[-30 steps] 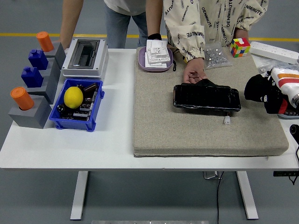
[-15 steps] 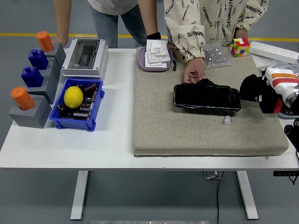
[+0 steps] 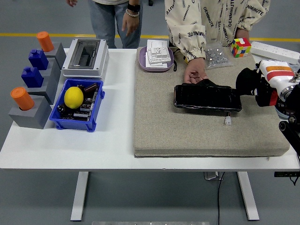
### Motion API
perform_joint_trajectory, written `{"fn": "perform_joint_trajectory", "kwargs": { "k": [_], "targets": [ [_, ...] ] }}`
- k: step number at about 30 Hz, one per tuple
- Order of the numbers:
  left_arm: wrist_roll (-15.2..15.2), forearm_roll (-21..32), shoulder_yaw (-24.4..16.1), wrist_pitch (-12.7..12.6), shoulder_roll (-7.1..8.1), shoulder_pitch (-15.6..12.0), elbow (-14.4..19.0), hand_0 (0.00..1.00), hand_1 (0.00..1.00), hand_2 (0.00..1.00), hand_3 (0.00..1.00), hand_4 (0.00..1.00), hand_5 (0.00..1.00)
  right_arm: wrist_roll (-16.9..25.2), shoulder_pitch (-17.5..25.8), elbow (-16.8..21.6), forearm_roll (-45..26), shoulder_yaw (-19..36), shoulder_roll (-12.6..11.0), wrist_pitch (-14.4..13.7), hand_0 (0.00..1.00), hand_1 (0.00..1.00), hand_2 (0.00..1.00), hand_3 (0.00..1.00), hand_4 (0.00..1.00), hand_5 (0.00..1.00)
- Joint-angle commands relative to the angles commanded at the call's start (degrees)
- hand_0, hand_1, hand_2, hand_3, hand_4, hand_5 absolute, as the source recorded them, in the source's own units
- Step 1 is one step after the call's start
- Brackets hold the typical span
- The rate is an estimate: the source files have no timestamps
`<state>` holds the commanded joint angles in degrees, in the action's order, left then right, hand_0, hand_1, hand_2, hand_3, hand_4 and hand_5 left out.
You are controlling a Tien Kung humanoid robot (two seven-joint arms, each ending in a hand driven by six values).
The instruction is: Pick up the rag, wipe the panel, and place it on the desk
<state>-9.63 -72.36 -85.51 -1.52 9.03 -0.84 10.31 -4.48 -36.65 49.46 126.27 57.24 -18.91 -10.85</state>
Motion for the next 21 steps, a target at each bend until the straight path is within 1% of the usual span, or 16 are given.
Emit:
{"fn": "perform_joint_trajectory", "kwargs": {
  "k": [6, 12, 21],
  "targets": [
    [0.1, 0.2, 0.3, 0.1, -0.11, 0.1, 0.0, 0.643, 0.691, 0.732, 0.563, 0.594, 0.466, -0.2, 1.2, 1.2, -0.2, 0.0, 1.1, 0.0, 0.169, 0.339, 0.439, 0.423, 0.972, 0.087],
    [0.1, 0.2, 0.2, 0.1, -0.09, 0.2, 0.0, 0.643, 0.691, 0.734, 0.563, 0.594, 0.467, -0.2, 1.9, 0.7, -0.3, 0.3, 1.9, -0.1, 0.169, 0.339, 0.439, 0.423, 0.971, 0.087],
    [0.0, 0.0, 0.0, 0.0, -0.05, 0.2, 0.0, 0.643, 0.691, 0.733, 0.563, 0.594, 0.466, -0.1, 1.7, 0.5, -0.4, -0.1, 2.6, -0.2, 0.17, 0.339, 0.439, 0.423, 0.97, 0.086]
  ]
}}
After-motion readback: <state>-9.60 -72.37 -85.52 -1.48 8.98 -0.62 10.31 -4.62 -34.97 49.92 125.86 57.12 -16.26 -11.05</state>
